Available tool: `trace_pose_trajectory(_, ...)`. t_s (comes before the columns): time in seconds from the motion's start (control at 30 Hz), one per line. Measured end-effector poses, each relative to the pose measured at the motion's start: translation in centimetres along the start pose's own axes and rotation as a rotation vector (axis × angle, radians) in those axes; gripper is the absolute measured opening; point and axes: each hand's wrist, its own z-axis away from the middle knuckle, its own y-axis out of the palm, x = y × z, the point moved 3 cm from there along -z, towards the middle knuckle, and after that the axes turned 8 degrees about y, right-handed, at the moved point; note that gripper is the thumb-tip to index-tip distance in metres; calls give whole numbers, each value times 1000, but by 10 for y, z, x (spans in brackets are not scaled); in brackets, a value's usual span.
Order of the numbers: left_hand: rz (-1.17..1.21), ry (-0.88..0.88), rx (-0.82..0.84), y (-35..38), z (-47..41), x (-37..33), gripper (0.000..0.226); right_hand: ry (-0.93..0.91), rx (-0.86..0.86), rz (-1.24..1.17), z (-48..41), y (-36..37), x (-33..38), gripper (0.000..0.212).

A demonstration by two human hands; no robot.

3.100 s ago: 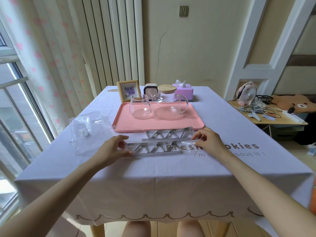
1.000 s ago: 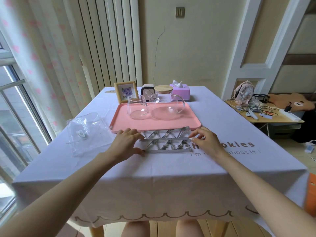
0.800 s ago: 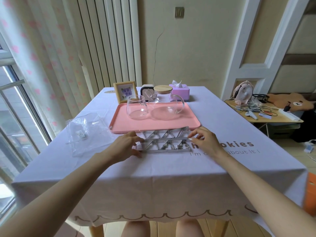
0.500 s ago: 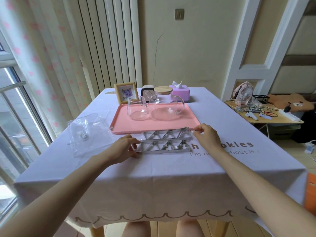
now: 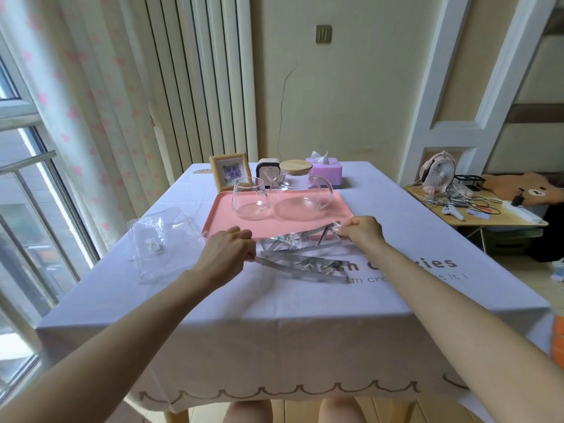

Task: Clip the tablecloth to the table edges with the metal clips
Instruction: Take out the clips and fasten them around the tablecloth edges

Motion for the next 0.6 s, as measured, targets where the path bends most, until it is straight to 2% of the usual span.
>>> trace_pose_trajectory(0.13,-13,-47,-32,-5,-8,6,23,-64,-36,5,0,-8,19,26)
trace_pose_trajectory(0.27,-14,-148,-37,-6,-10,11,8,-155,-141,28,3,-22,43,14)
trace_pose_trajectory(0.33,-30,-176,13,-5,-12,13,6,-225,-173,35,5,-26,57,9)
trace_pose_trajectory(0.47,-30,-112,141,2,-13,17,10,-256,-141,-54,11,-28,74,16)
trace_pose_trajectory(0.6,31,-8,177,14,-6,21,16,-144,-135,-100,3,-30,68,23)
